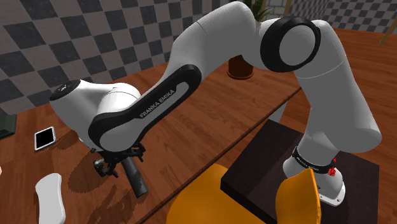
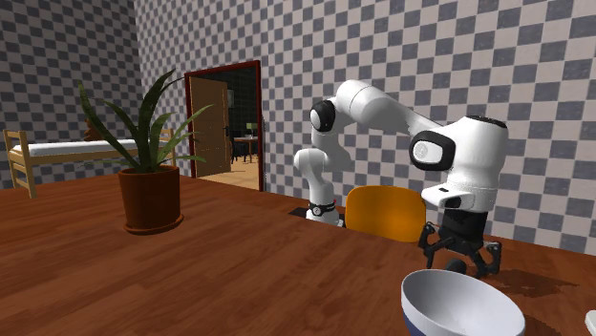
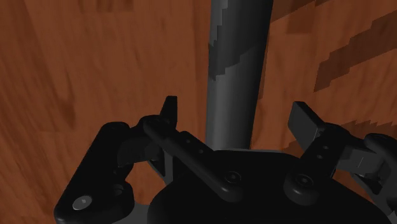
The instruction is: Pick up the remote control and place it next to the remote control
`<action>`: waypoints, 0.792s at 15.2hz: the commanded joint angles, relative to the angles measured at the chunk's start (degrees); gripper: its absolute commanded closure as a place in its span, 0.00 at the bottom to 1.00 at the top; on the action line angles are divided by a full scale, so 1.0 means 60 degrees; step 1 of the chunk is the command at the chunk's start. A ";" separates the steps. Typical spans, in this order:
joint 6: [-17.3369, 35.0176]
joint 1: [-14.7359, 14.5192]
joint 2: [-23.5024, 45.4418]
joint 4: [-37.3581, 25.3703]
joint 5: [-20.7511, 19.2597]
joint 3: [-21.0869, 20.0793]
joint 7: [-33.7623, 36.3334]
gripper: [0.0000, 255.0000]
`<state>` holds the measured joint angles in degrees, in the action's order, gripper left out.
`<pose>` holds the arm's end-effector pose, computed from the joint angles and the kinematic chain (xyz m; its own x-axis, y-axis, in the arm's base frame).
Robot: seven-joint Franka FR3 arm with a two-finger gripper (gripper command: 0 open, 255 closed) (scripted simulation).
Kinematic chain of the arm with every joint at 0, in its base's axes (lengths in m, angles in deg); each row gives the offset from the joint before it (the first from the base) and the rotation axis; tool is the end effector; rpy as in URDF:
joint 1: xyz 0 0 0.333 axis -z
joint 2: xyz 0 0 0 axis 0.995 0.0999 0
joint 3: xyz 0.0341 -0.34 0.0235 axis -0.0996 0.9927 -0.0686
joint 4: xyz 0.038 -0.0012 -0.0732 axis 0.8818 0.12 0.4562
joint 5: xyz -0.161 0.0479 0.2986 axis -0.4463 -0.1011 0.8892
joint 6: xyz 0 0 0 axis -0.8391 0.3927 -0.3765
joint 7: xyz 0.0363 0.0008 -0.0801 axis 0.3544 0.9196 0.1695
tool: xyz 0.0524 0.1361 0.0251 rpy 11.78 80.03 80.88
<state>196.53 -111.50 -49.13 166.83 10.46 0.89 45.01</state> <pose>0.4679 0.4804 0.3309 0.9788 -0.2045 0.0097 -0.2046 -0.9755 0.0812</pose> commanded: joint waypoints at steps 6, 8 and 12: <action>-0.1029 -0.0075 -0.0296 -0.0773 0.0191 -0.0121 -0.0148 0.00; -0.1029 -0.0075 -0.0296 -0.0773 0.0192 -0.0121 -0.0148 0.00; -0.1029 -0.0075 -0.0296 -0.0773 0.0191 -0.0121 -0.0148 0.00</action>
<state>190.37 -111.95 -50.90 162.20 11.61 0.16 44.12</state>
